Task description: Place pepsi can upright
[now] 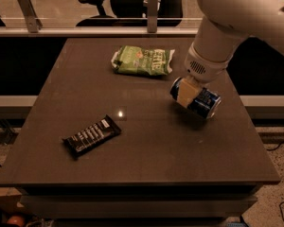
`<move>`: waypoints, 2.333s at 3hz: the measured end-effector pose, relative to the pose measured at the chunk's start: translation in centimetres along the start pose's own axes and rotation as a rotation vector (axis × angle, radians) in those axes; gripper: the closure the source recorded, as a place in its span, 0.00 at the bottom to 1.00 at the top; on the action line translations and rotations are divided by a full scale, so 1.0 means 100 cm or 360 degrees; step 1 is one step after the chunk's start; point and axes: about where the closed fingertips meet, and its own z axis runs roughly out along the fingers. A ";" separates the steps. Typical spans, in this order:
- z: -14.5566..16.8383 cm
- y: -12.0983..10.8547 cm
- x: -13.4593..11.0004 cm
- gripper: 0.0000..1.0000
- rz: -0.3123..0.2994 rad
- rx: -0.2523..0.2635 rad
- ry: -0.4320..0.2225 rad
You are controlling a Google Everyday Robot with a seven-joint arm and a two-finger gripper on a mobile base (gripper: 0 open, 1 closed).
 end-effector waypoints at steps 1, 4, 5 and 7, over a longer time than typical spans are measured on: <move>-0.013 -0.008 0.009 1.00 0.0035 0.0019 -0.0107; -0.057 -0.033 0.015 1.00 0.0018 0.0051 -0.0687; -0.068 -0.035 0.007 1.00 -0.0039 0.0020 -0.0921; -0.077 -0.030 -0.004 1.00 -0.0174 -0.0113 -0.1265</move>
Offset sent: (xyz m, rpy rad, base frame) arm 0.0010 -0.0414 0.0459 0.1888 -0.2147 -0.0320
